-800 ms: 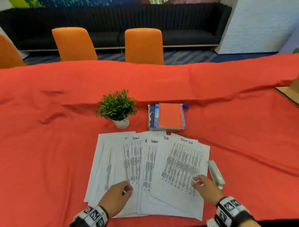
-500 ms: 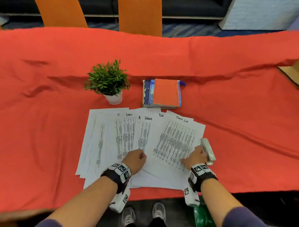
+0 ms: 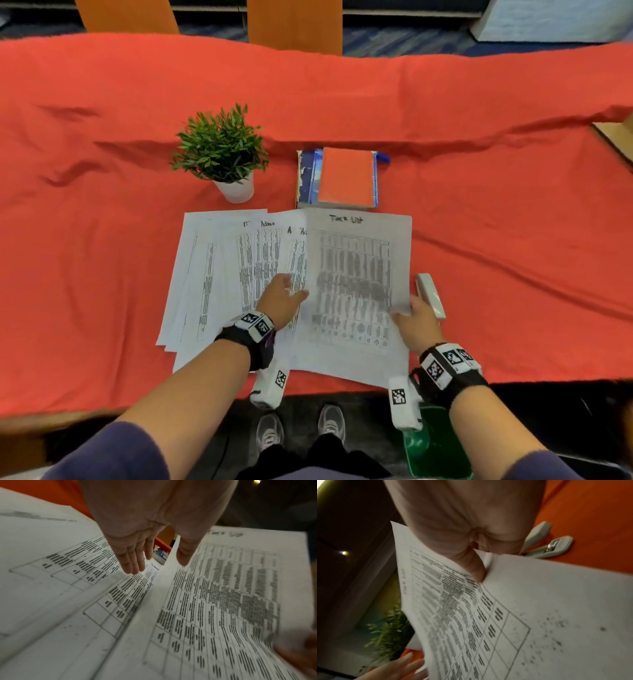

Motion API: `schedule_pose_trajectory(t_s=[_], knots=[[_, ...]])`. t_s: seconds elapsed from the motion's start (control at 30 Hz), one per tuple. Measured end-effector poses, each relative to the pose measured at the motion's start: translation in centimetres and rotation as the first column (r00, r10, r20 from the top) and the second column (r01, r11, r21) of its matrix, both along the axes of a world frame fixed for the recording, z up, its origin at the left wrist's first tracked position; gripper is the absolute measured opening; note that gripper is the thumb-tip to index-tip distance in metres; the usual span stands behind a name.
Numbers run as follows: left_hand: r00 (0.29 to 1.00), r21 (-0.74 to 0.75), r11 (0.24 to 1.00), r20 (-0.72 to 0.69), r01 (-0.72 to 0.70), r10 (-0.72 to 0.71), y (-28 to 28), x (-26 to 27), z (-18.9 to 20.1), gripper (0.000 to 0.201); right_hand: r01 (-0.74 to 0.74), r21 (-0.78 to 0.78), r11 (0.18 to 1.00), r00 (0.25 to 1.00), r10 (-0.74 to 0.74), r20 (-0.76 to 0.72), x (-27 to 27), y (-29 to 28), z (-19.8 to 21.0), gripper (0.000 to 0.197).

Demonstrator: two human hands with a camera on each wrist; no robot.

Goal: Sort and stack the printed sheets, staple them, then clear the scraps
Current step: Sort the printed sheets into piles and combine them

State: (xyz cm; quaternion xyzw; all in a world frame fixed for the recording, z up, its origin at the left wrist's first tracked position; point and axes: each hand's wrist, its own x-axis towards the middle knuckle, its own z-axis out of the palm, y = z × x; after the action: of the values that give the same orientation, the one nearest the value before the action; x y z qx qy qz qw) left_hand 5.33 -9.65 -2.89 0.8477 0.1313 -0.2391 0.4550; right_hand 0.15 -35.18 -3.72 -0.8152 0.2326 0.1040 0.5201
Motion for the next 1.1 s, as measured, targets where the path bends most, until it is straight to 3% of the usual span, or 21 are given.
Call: schedule_pose_trajectory(t_s=[0.1,0.2,0.23,0.3,0.4,0.47,0.53,0.63,0.73,0.8,0.97,1.1], knots=[[0.987,-0.127,0.979,-0.057,-0.16,0.153,0.8,0.4,0.4,0.071,-0.052,0.214,0.976,0.998,0.059,-0.027,-0.4,1.4,0.9,0.027],[0.977,-0.128,0.97,-0.065,-0.208,0.201,2.8,0.3,-0.2,0.075,-0.158,0.229,0.96,0.982,0.177,-0.065,0.3,2.0,1.0,0.021],[0.973,-0.135,0.964,-0.053,-0.23,0.225,3.4,0.1,-0.1,0.064,-0.162,0.213,0.963,0.978,0.185,-0.093,0.8,1.9,0.6,0.027],[0.962,-0.129,0.955,0.005,-0.269,0.271,4.6,-0.5,0.1,0.032,-0.122,0.042,0.992,0.976,0.128,-0.175,1.8,1.7,-0.6,0.047],[0.952,-0.051,0.954,0.073,-0.295,0.298,7.4,-1.4,-0.2,0.034,-0.096,-0.355,0.93,0.964,-0.002,-0.266,3.1,1.0,-2.4,0.072],[0.938,-0.033,0.941,0.081,-0.337,0.338,9.3,-1.9,-0.6,0.042,-0.097,-0.406,0.909,0.95,-0.036,-0.31,3.6,1.0,-3.2,0.084],[0.92,-0.05,0.924,0.079,-0.38,0.383,11.0,-2.2,-0.9,0.036,-0.097,-0.408,0.908,0.935,-0.058,-0.35,4.0,1.0,-4.0,0.091],[0.907,-0.055,0.91,0.083,-0.41,0.414,12.8,-2.6,-0.7,0.021,-0.069,-0.39,0.918,0.922,-0.091,-0.377,4.2,1.1,-4.7,0.08],[0.899,-0.089,0.9,0.063,-0.427,0.433,14.0,-2.7,-0.5,0.02,-0.084,-0.393,0.916,0.95,-0.046,-0.309,3.6,0.7,-4.3,0.031],[0.897,-0.12,0.893,0.043,-0.433,0.441,14.4,-2.5,-0.2,0.02,-0.092,-0.357,0.93,0.972,0.005,-0.236,2.9,0.8,-3.6,0.016],[0.922,-0.17,0.908,-0.013,-0.384,0.387,14.5,-1.5,-0.4,0.008,0.015,-0.1,0.995,0.996,-0.024,-0.085,2.0,2.9,-1.1,0.006],[0.927,-0.254,0.894,-0.037,-0.369,0.372,13.1,-0.5,0.0,0.011,-0.047,0.147,0.988,0.997,0.056,-0.056,1.9,6.4,1.0,0.027]])
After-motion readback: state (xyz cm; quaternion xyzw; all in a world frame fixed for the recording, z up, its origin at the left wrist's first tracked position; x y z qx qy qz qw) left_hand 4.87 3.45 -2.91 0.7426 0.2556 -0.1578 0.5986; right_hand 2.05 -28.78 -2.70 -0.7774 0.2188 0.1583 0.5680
